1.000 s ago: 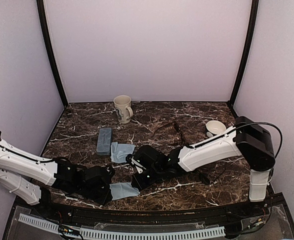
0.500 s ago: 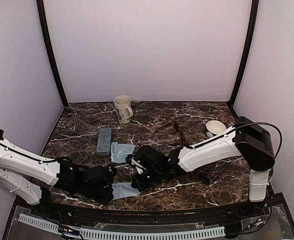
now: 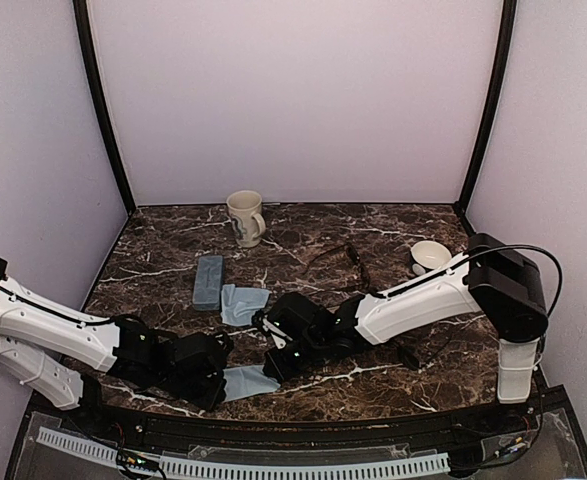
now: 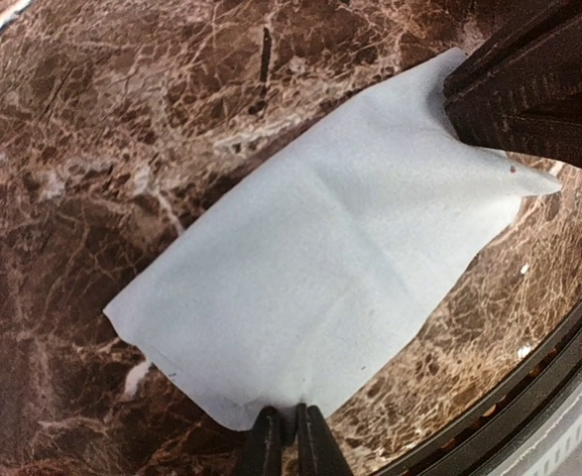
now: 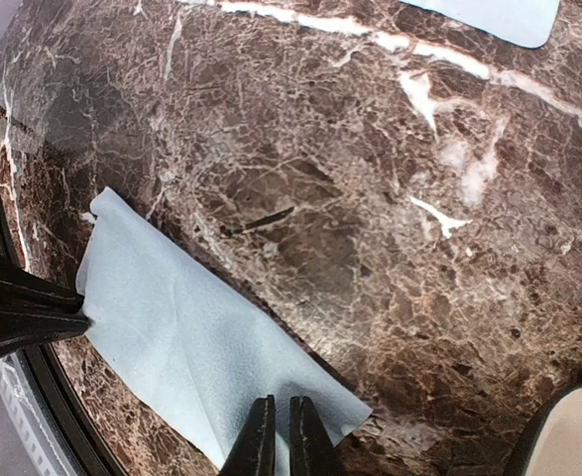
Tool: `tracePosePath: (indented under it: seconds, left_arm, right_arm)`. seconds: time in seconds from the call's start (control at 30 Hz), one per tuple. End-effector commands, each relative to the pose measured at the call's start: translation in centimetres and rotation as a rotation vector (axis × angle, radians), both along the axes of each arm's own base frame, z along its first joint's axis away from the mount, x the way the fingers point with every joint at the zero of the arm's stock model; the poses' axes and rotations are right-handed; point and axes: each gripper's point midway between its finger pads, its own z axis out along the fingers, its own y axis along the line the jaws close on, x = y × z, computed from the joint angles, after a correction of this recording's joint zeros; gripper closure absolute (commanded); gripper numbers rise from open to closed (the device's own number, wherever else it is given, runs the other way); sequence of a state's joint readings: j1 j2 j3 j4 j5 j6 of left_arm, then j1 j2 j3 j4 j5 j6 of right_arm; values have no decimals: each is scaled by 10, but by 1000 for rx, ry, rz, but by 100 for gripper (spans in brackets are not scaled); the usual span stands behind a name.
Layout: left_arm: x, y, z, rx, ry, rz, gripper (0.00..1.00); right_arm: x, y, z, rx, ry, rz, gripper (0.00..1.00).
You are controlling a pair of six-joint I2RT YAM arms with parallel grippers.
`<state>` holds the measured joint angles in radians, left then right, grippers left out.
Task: Organize the sunglasses
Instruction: Smooth out the folded cleaning cloth at the center of the board.
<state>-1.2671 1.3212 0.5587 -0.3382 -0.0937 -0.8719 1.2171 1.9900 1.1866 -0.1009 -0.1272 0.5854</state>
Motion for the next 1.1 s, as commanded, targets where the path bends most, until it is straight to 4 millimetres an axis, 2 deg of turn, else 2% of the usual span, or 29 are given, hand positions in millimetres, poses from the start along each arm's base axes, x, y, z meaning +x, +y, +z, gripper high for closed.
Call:
tracePosePath:
  seconds: [0.0,0.2,0.7,1.07]
  left_arm:
    - [-9,20,-7,87,39,4,91]
    - [-10,23,-7,99,42,9,87]
    - [-14,25,-6,102,51,10,97]
    - [-15,31,-6,119,53,18,100]
  right_arm:
    - [3,-6,-12,-29,-5,-13,92]
    - [4,-6,-11,-31,-8,-13,92]
    - [5,-8,-14,-37,-11,-19,92]
    - [7,-9,-15,-49,-16,-22,92]
